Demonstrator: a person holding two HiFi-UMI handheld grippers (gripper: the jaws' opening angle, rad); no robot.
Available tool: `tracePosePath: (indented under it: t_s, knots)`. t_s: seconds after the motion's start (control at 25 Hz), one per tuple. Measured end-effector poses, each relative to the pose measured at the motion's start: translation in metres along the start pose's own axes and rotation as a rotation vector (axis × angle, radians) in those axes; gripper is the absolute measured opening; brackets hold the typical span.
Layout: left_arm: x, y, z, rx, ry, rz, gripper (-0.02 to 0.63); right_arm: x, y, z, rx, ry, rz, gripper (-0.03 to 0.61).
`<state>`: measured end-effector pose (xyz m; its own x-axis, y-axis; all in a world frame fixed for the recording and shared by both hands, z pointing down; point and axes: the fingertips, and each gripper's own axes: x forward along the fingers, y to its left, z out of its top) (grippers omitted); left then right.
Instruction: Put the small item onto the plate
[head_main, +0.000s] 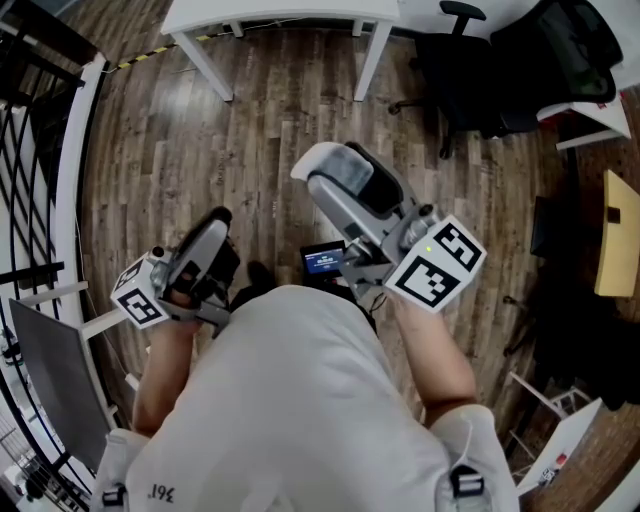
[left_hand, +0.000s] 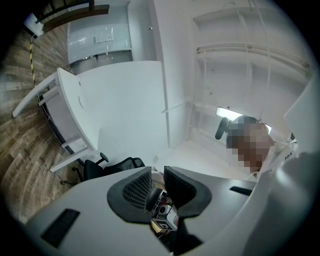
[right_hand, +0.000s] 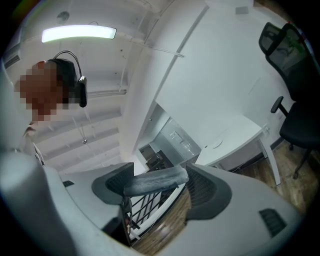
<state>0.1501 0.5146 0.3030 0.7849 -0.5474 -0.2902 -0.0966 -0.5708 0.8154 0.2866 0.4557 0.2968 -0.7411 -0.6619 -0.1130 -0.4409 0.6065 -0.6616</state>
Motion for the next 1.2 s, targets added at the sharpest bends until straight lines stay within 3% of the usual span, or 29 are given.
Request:
tracePosePath:
  t_s: [0.36, 0.6, 0.84, 1.2]
  knots:
    - [-0.003, 0.009, 0.013, 0.020, -0.057, 0.040, 0.066, 0.010, -0.018, 0.004, 0.002, 0.024, 0.005, 0.316]
    - [-0.004, 0.025, 0.035, 0.018, -0.052, 0.041, 0.066, 0.036, -0.028, 0.002, -0.002, 0.035, -0.013, 0.316]
    - [-0.004, 0.061, 0.083, -0.021, -0.033, 0.002, 0.066, 0.085, -0.038, 0.004, -0.030, 0.029, -0.068, 0.316]
    - [-0.008, 0.117, 0.193, -0.067, 0.049, -0.061, 0.066, 0.194, -0.043, 0.005, -0.065, 0.002, -0.160, 0.316]
